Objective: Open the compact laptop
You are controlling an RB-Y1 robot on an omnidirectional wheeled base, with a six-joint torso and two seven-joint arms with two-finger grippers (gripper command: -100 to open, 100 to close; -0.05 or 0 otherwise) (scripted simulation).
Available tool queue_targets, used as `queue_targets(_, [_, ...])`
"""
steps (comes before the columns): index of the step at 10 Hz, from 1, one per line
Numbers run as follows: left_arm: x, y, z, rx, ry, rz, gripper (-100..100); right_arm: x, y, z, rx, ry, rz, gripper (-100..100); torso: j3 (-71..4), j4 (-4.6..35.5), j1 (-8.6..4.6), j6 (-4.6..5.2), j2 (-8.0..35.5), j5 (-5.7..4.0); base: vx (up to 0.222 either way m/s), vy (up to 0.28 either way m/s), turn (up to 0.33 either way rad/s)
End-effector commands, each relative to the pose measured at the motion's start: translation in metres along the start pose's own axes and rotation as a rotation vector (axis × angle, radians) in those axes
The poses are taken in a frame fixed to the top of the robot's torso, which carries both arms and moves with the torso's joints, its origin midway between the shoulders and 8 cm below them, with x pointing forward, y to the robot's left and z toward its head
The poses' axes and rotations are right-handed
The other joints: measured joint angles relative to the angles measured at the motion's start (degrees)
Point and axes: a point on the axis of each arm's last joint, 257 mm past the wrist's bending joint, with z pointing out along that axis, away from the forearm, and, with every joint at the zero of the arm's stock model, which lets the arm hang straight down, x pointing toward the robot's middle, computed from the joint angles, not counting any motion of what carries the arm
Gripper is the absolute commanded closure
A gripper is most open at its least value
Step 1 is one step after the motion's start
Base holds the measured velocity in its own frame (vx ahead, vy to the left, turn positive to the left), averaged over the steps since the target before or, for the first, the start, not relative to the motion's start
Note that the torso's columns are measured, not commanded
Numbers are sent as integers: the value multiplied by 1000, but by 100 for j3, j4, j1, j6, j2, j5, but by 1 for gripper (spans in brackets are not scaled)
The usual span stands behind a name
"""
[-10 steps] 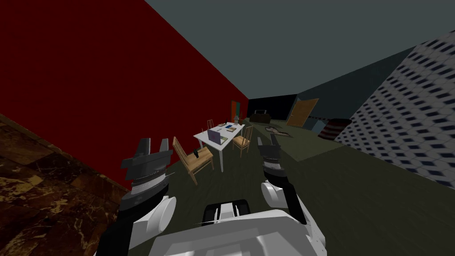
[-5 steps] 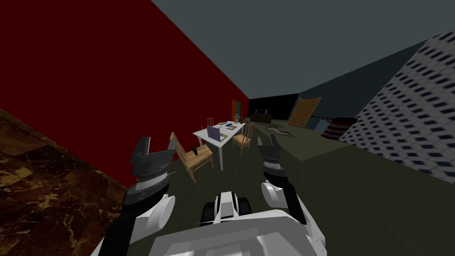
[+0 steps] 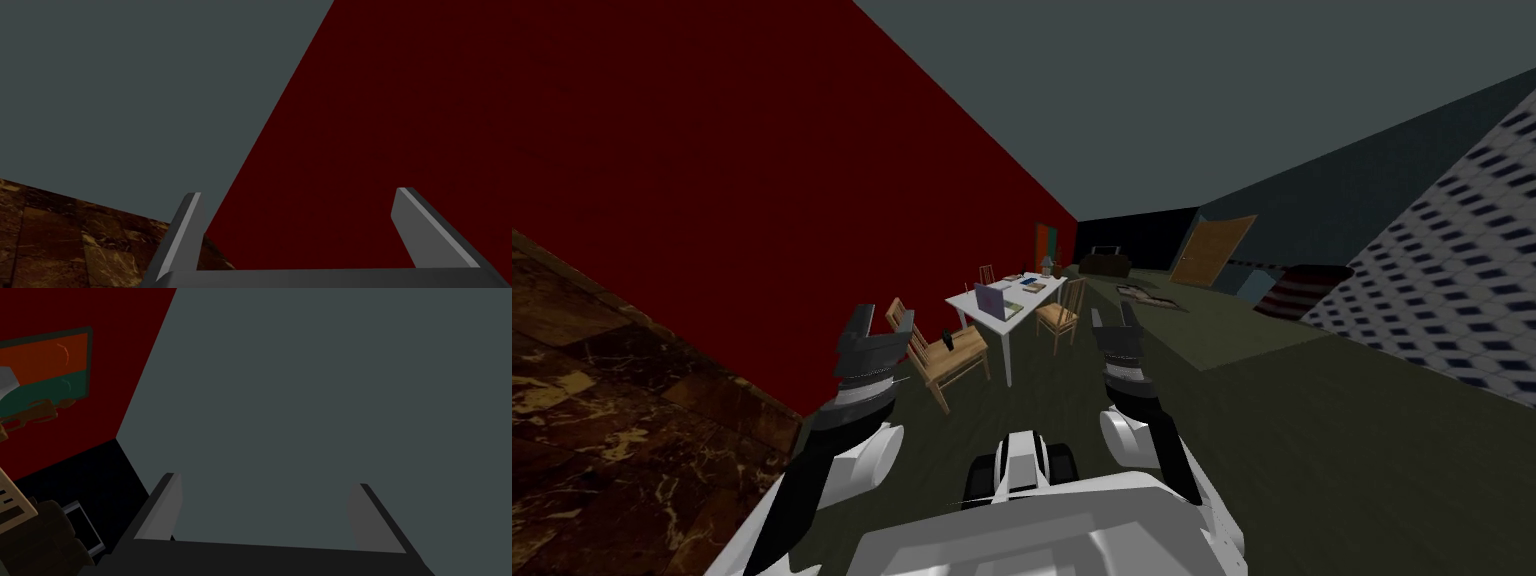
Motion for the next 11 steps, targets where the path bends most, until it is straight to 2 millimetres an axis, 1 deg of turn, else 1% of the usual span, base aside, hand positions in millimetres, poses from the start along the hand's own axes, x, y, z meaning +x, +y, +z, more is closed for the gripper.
queue_targets(1, [-18, 25, 11, -25, -8, 29, -100, 0, 0, 0, 0, 0, 0, 0, -2, -1, -7, 0, -2, -2, 107, -165, 97])
queue_targets(2, [-19, 30, 9, -35, -10, 29, -100, 0, 0, 0, 0, 0, 0, 0, -5, -2, -13, 0, -8, -4, 73, -113, 46])
queue_targets(3, [-27, 36, 15, -37, -19, 38, -100, 0, 0, 0, 0, 0, 0, 0, 2, 0, 7, 1, 5, 1, 41, -83, 69])
queue_targets(4, [-28, 41, 13, -48, -22, 39, -100, 0, 0, 0, 0, 0, 0, 0, 9, 4, 18, -1, 15, 5, 26, -66, 37])
queue_targets(5, [-38, 52, 18, -60, -36, 48, -100, 0, 0, 0, 0, 0, 0, 0, 11, 5, 16, 0, 18, 5, 44, -87, 70])
queue_targets(6, [-48, 58, 24, -63, -52, 56, -100, 0, 0, 0, 0, 0, 0, 0, 4, 2, -1, 0, 5, 0, 67, -155, 128])
queue_targets(7, [-49, 65, 21, -76, -55, 56, -100, 0, 0, 0, 0, 0, 0, 0, -4, -2, -26, 0, -6, -7, 56, -130, 51])
queue_targets(8, [-60, 72, 28, -80, -75, 62, -100, 0, 0, 0, 0, 0, 0, 0, -3, -2, -10, 2, -4, -5, 59, -114, 75])
queue_targets(9, [-61, 77, 26, -91, -77, 62, -100, 0, 0, 0, 0, 0, 0, 0, -2, -1, 2, 0, -2, 0, 55, -87, 38])
queue_targets(10, [-72, 82, 33, -91, -99, 66, -100, 0, 0, 0, 0, 0, 0, 0, 1, 0, 14, 0, 2, 4, 49, -91, 67])
queue_targets(11, [-74, 89, 30, -107, -103, 66, -100, 0, 0, 0, 0, 0, 0, 0, 3, 1, 7, 0, 4, 3, 45, -86, 50])
